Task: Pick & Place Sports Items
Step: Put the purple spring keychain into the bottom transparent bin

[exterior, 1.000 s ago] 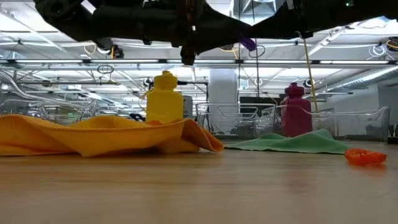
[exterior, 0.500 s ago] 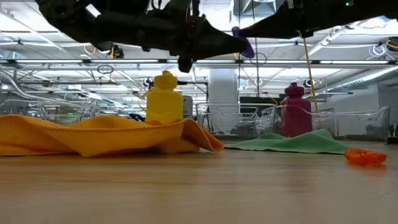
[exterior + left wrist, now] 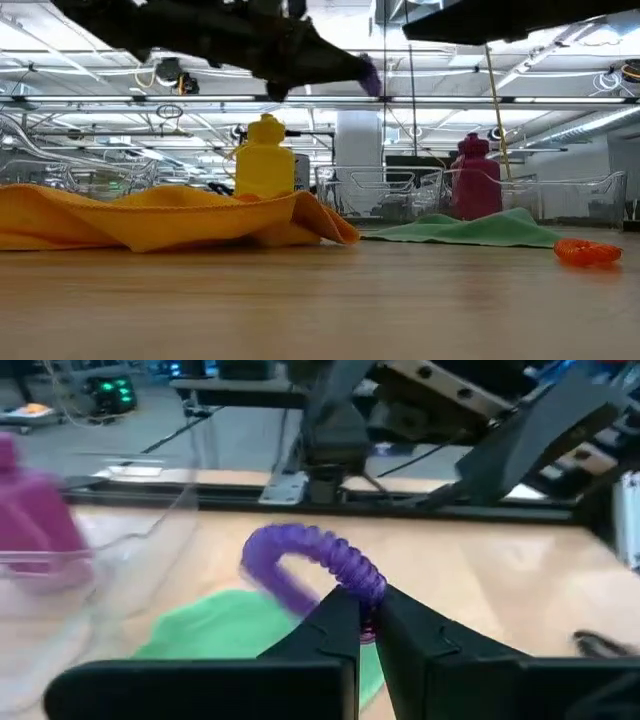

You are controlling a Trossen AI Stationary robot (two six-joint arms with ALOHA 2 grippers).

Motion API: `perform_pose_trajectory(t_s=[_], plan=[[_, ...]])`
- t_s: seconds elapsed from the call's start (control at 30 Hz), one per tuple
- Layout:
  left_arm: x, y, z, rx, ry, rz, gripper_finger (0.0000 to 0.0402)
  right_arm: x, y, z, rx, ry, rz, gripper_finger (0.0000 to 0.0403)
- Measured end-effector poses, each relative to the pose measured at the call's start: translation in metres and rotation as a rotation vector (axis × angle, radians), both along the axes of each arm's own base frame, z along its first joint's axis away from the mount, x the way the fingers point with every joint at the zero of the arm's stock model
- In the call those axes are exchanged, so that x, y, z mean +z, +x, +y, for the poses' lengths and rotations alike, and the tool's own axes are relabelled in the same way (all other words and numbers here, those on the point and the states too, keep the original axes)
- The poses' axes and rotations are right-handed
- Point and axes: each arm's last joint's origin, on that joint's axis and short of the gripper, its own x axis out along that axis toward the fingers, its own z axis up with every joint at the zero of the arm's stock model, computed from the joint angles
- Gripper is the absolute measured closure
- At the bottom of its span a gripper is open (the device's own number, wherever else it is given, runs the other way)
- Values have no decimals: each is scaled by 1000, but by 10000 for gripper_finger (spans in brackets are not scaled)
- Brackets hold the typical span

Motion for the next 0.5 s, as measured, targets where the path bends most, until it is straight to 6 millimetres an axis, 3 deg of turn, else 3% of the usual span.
perform_pose_trajectory(t_s=[0.27,0.5], plan=[[34,-48,-19,158,165,131,393,2,-7,0,-80,-11,15,155],[42,-91,-28,192,170,305,393,0,-7,0,-83,-6,29,170]])
